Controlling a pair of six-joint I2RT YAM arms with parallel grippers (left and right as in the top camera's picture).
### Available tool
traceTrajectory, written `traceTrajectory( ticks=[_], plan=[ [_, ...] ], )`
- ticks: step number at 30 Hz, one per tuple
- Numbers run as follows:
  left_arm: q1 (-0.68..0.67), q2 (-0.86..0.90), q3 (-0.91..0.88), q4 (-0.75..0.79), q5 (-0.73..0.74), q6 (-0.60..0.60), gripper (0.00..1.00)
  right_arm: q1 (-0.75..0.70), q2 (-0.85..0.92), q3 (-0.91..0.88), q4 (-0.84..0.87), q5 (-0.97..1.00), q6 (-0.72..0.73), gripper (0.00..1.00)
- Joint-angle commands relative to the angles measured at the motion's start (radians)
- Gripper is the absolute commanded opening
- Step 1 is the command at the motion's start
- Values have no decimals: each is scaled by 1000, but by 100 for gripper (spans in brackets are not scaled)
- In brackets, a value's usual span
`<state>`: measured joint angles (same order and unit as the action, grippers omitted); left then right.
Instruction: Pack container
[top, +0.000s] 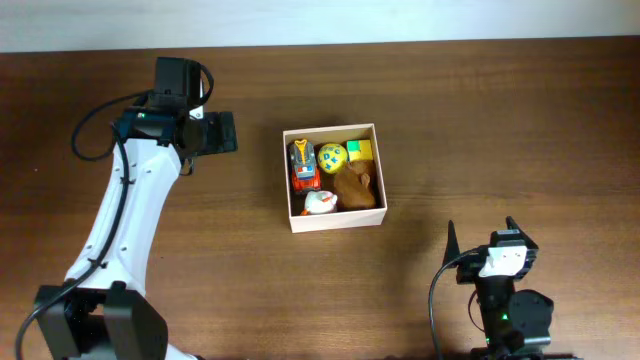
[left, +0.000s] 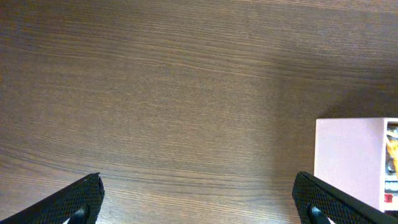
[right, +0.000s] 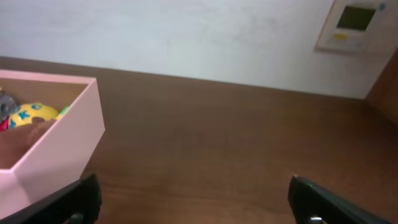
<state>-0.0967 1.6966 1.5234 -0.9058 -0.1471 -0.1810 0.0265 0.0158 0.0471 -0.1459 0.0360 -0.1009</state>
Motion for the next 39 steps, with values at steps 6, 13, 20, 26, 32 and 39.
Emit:
traceTrajectory(
  ticks=[6,13,20,26,32,39],
  plan=[
    [0,-22,11,-1,-4,-13,99,-11,-13,-17,17,3,31,99],
    [0,-22,11,-1,-3,-13,99,-29,-13,-27,40,2,31,99],
    [0,-22,11,-1,-3,-13,99,-29,-13,-27,39,2,31,99],
    [0,-22,11,-1,-4,-13,99,-29,-13,-27,39,2,31,99],
    [0,-22,11,-1,-3,-13,99,-29,-12,-27,39,2,31,99],
    [0,-22,11,-1,-3,-13,99,-29,-12,-27,39,2,31,99]
  ],
)
